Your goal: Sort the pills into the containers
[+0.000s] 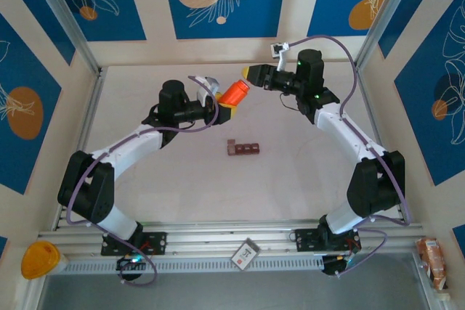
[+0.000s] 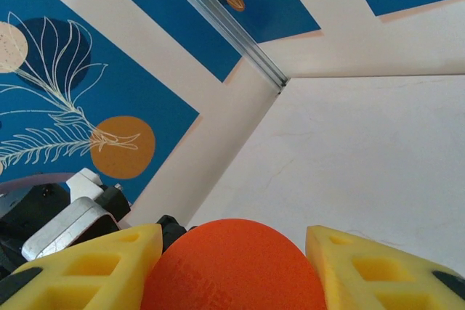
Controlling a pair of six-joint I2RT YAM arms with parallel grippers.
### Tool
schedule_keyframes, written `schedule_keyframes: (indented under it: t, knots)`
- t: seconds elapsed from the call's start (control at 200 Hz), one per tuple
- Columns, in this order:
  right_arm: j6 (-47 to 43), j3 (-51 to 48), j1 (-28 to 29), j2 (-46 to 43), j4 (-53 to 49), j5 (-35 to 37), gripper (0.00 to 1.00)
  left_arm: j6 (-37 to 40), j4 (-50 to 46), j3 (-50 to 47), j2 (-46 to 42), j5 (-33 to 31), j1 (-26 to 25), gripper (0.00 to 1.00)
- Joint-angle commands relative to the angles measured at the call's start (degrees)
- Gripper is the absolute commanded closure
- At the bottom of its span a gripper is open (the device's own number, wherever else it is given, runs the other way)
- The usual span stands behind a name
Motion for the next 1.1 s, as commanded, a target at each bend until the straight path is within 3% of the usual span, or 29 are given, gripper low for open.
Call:
schedule_keyframes:
  t: [0.0,0.25,0.48,0.675,1.095]
  knots:
    - [2.02,-1.04,-0.97,-2.38,0.0,1.64,0.55,1.18,2.1,1.99,-0.31,1.66,-0.13,1.0]
    - [-0.42,-0.21,-5.32,-4.73,-15.48,10.03,0.53,2.0,2.06,0.93,-0.9,0.13,-0.12,1.0]
    - [-6.47,-3.34,-4.92,-4.9,-28.95,24.92,0.52,0.84,4.56,-1.78,-2.03,-3.09,-0.12,1.0]
    - [-4.67,-8.29,-3.66,-1.12,-31.05,33.89,0.52,-0.21,6.98,-5.0,-3.66,-6.52,-0.25,1.0]
    - [3.45,-6.66,-3.4,12.19,-32.36,42.0,0.48,1.26,5.37,-5.3,-6.34,-8.27,-0.75,1.0]
